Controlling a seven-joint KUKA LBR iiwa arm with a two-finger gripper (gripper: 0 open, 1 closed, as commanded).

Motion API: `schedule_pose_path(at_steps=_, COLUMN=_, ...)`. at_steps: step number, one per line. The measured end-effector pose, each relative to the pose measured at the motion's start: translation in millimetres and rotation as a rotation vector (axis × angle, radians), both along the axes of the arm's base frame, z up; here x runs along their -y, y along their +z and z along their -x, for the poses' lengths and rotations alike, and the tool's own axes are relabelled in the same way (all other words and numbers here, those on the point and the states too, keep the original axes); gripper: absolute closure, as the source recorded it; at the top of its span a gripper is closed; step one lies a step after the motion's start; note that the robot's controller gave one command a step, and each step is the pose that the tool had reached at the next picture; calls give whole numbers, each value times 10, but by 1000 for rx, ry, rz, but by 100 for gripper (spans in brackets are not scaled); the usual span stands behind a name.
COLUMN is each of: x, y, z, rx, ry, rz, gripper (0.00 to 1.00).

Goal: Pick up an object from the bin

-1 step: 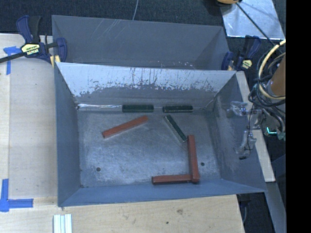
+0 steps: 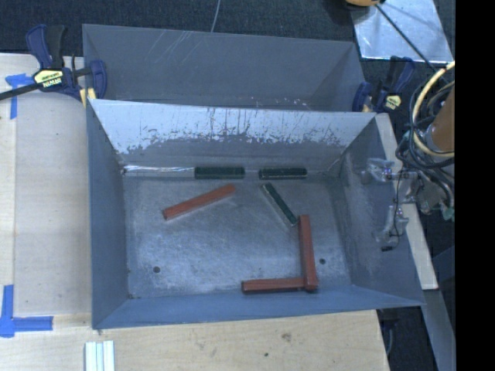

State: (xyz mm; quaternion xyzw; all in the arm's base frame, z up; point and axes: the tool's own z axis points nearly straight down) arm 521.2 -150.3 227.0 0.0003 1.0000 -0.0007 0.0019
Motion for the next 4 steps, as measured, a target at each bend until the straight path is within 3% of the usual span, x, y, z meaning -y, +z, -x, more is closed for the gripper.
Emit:
schedule_pose_path(at_steps=1, x=58, y=-1160, z=388, rx=-7, ry=354, rz=-3, gripper=100)
schedule_pose_path(at_steps=2, x=57, y=-1140, z=377, rx=-3, ry=356, rz=0, gripper=0)
schedule_pose_path(at_steps=3, x=56, y=-1140, z=377, rx=-3, ry=356, rz=0, gripper=0)
schedule_pose_path(at_steps=4, x=-99, y=-1003, z=-264, rx=4, ry=341, rz=2, gripper=0)
